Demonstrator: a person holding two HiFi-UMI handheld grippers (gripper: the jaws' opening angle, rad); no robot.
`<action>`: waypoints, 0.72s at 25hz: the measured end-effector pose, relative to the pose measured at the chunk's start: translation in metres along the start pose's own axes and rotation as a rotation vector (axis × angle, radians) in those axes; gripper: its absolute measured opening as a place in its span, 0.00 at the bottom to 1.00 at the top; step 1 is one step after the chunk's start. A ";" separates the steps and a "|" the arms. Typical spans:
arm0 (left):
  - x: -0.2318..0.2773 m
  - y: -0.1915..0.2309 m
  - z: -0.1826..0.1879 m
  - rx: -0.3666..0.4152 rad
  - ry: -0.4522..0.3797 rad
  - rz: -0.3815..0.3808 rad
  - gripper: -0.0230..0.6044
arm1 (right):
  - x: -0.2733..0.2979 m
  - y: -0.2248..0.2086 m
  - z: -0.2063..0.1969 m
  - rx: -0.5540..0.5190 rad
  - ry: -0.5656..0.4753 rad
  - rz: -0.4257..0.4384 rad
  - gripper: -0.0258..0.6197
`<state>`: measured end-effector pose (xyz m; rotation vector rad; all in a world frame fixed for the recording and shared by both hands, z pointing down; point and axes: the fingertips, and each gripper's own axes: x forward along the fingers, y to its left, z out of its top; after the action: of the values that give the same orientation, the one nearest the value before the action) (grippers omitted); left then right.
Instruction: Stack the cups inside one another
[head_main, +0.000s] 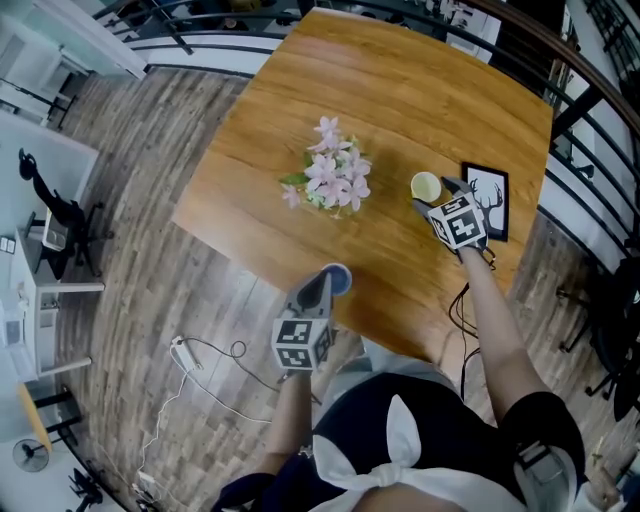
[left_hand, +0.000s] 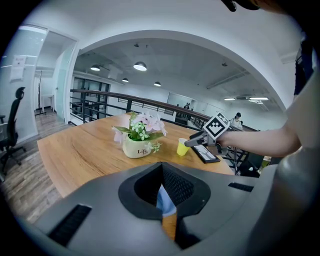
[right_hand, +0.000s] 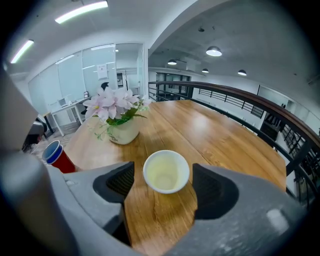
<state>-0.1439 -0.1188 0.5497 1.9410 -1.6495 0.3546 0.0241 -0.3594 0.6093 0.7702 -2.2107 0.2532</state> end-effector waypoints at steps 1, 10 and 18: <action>0.000 0.001 0.000 -0.004 0.004 0.003 0.06 | 0.002 -0.001 -0.001 0.001 0.006 -0.002 0.60; -0.004 0.005 -0.005 -0.004 0.013 0.013 0.06 | 0.009 -0.004 -0.009 0.018 0.033 -0.013 0.56; -0.004 0.004 -0.004 -0.005 0.005 0.010 0.06 | 0.005 -0.003 -0.006 0.009 0.010 -0.016 0.51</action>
<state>-0.1479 -0.1135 0.5515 1.9270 -1.6566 0.3585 0.0267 -0.3616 0.6171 0.7895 -2.1948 0.2588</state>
